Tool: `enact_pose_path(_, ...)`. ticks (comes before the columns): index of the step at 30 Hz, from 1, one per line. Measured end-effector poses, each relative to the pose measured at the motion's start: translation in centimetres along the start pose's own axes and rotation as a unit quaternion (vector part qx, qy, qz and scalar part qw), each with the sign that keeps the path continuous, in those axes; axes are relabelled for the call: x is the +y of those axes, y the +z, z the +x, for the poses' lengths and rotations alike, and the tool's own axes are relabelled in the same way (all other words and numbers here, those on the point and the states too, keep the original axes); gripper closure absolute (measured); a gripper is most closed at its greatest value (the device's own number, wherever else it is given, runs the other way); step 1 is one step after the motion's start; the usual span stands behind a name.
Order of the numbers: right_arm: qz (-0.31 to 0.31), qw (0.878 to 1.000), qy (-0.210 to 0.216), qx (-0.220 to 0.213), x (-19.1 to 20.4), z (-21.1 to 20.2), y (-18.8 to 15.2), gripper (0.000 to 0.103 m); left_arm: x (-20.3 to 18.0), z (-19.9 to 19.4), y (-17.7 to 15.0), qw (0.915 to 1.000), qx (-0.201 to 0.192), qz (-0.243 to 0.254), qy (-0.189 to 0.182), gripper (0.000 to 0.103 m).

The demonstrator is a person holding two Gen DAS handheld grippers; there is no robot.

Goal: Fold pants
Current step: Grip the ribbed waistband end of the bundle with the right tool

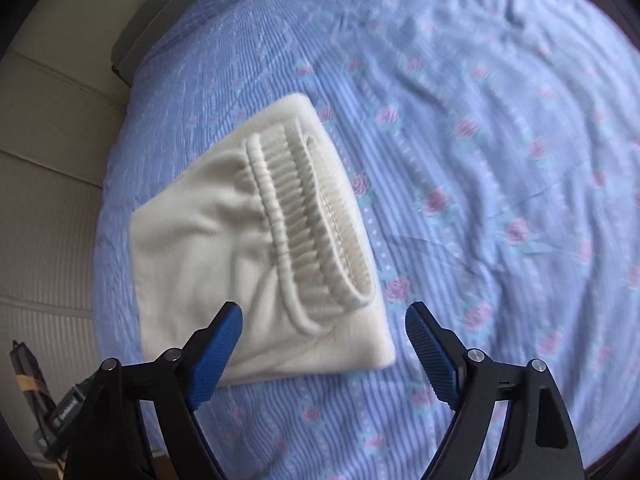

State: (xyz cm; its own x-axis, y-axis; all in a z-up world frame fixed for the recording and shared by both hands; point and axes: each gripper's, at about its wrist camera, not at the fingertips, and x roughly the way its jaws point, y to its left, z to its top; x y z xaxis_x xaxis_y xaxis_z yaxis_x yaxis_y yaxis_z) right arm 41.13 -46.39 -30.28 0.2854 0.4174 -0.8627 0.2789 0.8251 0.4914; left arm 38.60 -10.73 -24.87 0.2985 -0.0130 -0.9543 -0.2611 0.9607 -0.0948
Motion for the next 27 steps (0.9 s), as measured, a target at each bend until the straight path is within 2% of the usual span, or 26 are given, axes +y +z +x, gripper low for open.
enact_pose_path(6, 0.040, 0.997, 0.052, 0.029, -2.2, 3.1, 0.9, 0.018, -2.0, -0.2, 0.1, 0.9999, -0.001, 0.013, 0.008, 0.008)
enact_pose_path(10, 0.051, 0.995, 0.070, 0.051, -3.7, 4.7, 0.7, 0.018, -3.2, -0.1, -0.2, 0.9995, -0.003, 0.023, 0.023, 0.008)
enact_pose_path(17, 0.099, 0.979, 0.161, 0.080, -5.2, 7.2, 1.5, 0.016, -4.0, 1.2, -0.3, 0.9989, 0.013, 0.024, 0.038, 0.008)
enact_pose_path(21, 0.107, 0.977, 0.159, 0.097, -4.8, 8.5, 2.5, 0.017, -3.2, 1.9, 0.4, 0.9991, 0.018, 0.008, 0.036, 0.008)
enact_pose_path(22, 0.107, 0.977, 0.158, 0.099, -4.7, 8.4, 2.7, 0.023, -2.8, 2.0, 0.7, 0.9993, 0.016, 0.001, 0.034, 0.008)
enact_pose_path(23, 0.101, 0.978, 0.153, 0.098, -4.4, 7.9, 2.9, 0.038, -2.3, 2.2, 1.0, 0.9993, 0.016, -0.005, 0.032, 0.008)
enact_pose_path(25, 0.087, 0.984, 0.126, 0.096, -3.5, 7.0, 3.1, 0.050, -1.3, 2.7, 1.7, 0.9993, 0.021, -0.016, 0.027, 0.008)
enact_pose_path(27, 0.077, 0.989, 0.086, 0.096, -1.8, 6.4, 3.4, 0.054, -0.3, 3.4, 2.2, 0.9991, 0.032, -0.028, 0.007, 0.008)
